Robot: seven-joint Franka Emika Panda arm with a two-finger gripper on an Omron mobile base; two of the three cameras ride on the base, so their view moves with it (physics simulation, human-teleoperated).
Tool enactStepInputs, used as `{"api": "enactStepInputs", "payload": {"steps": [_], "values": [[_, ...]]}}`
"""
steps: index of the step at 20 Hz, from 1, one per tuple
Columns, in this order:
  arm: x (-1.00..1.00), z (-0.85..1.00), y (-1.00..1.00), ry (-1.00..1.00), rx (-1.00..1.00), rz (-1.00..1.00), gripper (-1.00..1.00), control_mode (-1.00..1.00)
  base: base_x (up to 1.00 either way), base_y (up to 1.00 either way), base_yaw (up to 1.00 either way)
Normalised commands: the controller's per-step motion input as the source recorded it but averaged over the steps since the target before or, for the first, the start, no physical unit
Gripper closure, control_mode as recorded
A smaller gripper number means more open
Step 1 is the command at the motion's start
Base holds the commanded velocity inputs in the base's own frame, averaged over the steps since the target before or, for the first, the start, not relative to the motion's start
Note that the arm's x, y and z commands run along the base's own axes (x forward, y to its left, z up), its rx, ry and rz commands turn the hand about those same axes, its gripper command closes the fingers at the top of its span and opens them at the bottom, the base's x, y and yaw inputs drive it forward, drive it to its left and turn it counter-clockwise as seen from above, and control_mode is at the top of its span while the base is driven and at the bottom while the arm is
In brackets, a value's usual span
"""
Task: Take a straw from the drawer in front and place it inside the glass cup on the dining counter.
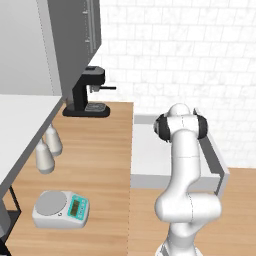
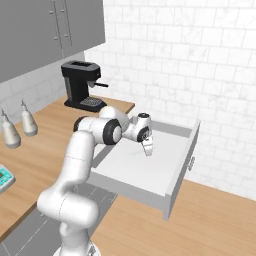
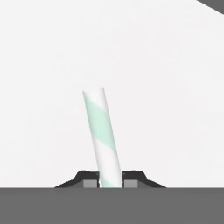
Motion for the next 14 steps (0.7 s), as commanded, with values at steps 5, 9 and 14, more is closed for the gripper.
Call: {"api": "enactStepInputs", "payload": {"steps": [5,9,14], "values": [[0.0,1.0,0.0,0.0,0.0,0.0,1.0,-1.0,0.0,0.0,0.0],[-0.21,1.0,0.0,0.0,0.0,0.0,1.0,-1.0,0.0,0.0,0.0],[-0.56,1.0,0.0,0.0,0.0,0.0,1.0,-1.0,0.0,0.0,0.0]]}}
